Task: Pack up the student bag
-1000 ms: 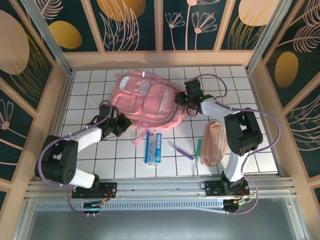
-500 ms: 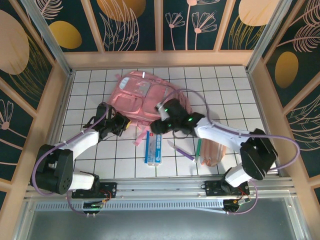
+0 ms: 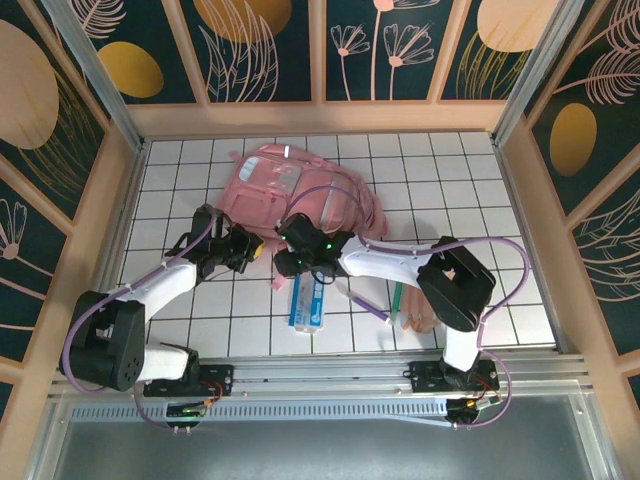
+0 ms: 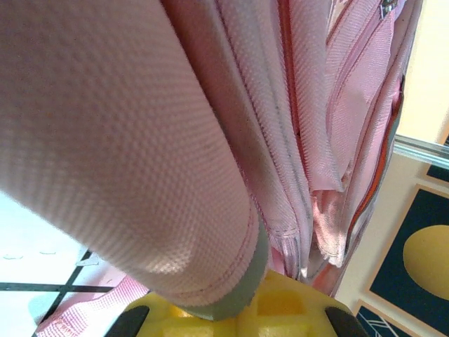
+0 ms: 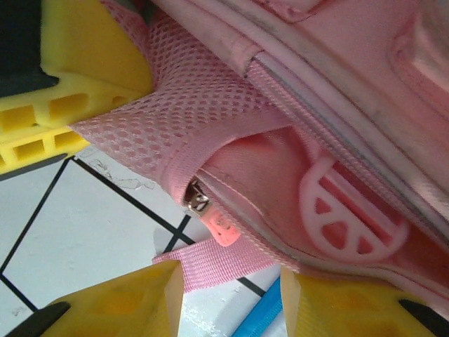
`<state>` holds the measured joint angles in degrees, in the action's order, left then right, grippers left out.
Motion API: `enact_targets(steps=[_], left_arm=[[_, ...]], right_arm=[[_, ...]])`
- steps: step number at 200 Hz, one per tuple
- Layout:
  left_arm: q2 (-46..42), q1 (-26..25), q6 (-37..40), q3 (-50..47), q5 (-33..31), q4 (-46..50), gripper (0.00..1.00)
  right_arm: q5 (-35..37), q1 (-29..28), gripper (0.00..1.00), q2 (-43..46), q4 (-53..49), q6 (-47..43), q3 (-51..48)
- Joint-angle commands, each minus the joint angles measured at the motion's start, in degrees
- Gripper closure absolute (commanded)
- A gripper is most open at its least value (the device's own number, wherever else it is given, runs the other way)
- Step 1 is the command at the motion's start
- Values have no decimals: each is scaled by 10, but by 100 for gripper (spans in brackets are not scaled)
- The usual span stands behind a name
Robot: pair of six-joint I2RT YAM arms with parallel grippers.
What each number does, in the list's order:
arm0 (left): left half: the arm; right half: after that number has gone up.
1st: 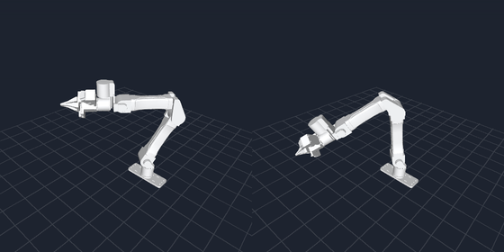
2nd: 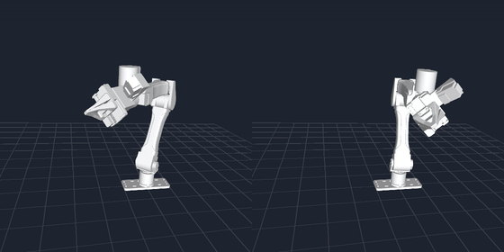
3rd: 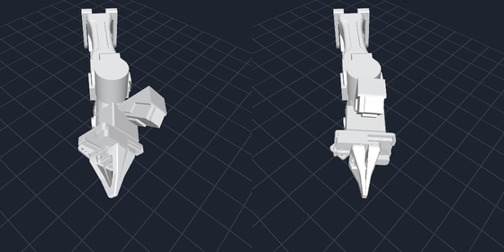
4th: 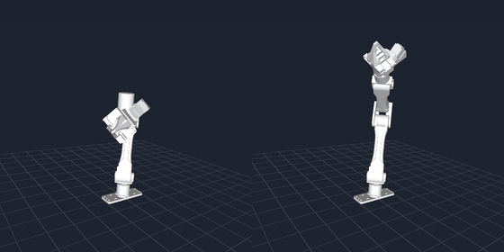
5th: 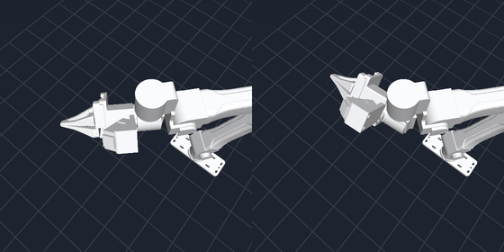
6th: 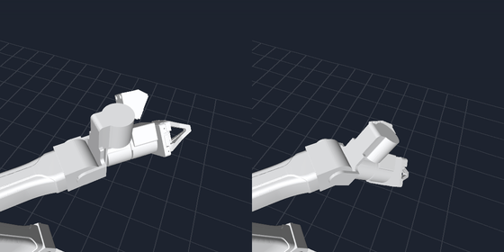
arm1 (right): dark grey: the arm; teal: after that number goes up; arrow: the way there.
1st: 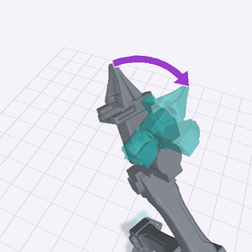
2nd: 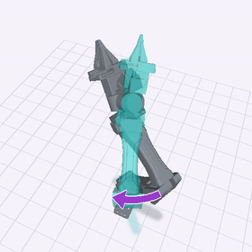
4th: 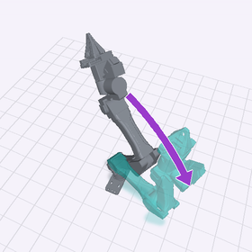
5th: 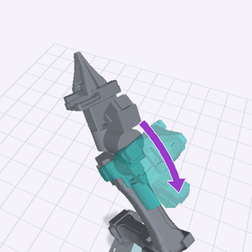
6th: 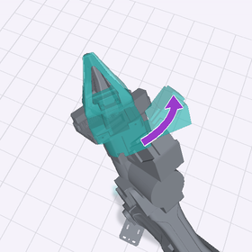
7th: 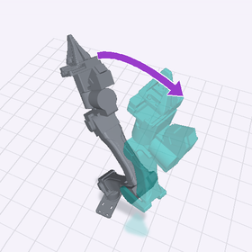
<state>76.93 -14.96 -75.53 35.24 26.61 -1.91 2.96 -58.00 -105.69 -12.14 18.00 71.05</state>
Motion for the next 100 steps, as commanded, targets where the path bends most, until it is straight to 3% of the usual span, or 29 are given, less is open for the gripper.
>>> enact_targets(steps=[1,78,100], left_arm=[[-2,-3,-101,21,62,13,100],[-4,-6,-122,7,68,-11,100],[-4,-7,-128,7,68,-17,100]], right_arm=[[44,-7,57,-23,27,-26,15],[195,-21,55,-112,75,-71,92],[267,-28,60,-119,79,-56,99]])
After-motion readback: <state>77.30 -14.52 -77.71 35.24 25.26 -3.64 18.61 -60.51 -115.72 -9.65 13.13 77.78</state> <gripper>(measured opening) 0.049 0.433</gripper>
